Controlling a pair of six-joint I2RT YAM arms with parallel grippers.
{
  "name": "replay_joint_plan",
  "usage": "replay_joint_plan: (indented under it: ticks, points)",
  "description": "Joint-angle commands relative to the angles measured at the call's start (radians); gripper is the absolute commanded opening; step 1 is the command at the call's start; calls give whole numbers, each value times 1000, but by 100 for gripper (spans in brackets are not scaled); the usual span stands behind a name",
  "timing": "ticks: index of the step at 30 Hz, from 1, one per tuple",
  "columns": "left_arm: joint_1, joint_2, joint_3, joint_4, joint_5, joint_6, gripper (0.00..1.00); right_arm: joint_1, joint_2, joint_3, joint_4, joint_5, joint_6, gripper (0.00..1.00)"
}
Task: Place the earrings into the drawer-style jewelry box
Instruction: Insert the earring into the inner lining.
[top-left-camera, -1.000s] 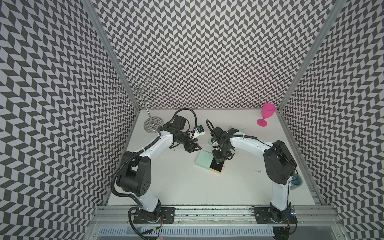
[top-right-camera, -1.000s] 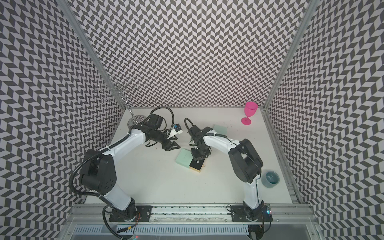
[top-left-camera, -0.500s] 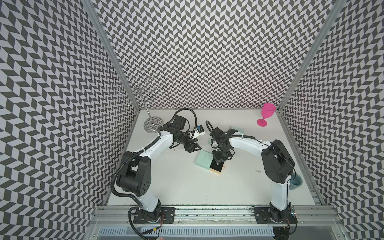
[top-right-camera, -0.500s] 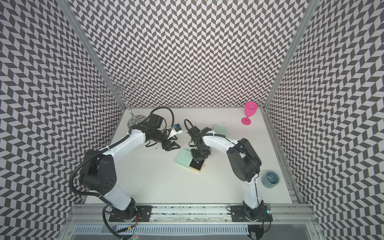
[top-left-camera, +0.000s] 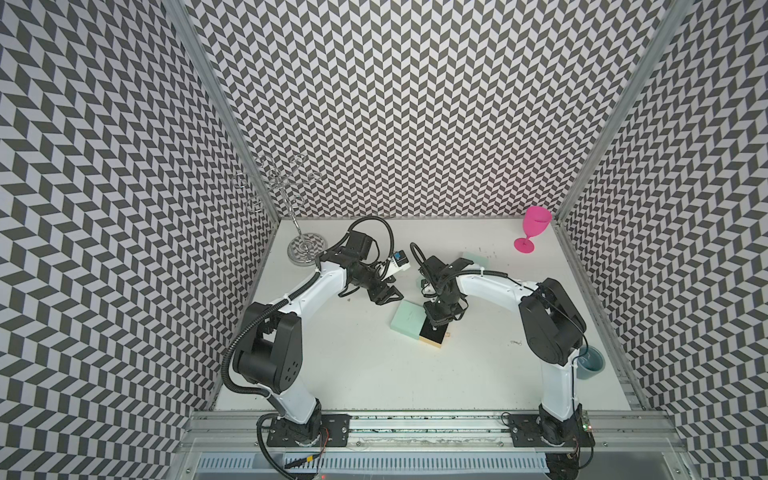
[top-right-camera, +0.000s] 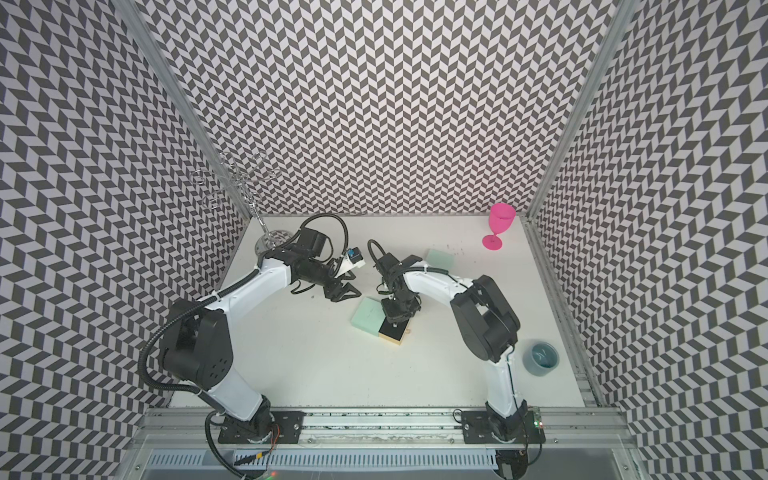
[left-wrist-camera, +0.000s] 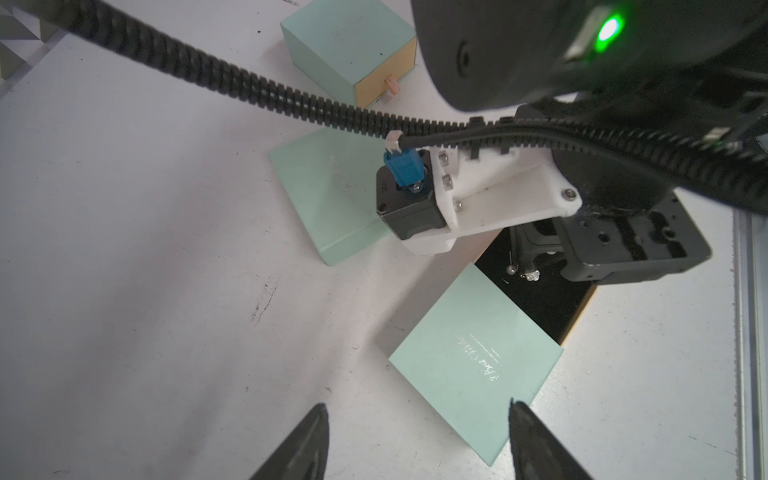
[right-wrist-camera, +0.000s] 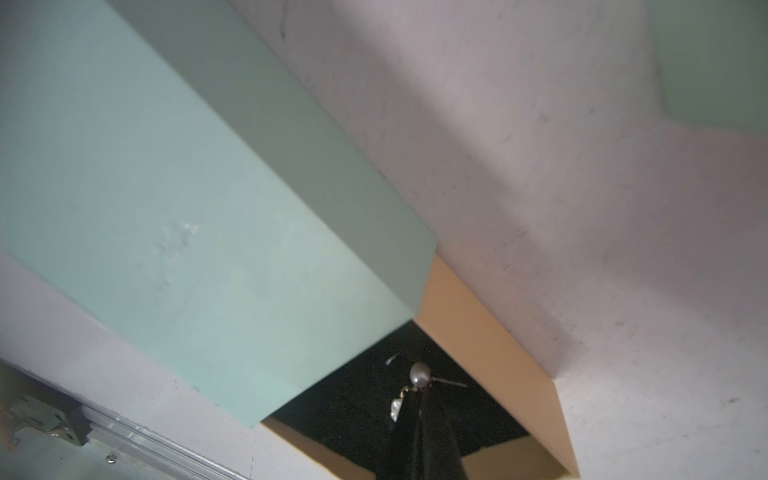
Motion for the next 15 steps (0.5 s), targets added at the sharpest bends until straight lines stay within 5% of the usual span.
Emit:
replay_joint_plan:
  ticks: [1, 15]
  points:
    - [-4, 6, -15, 16, 26, -1, 70, 4, 26, 19, 7, -11, -15, 6]
    - [-4, 3, -22, 20, 29, -6, 70, 4, 52, 21, 18, -13, -19, 6]
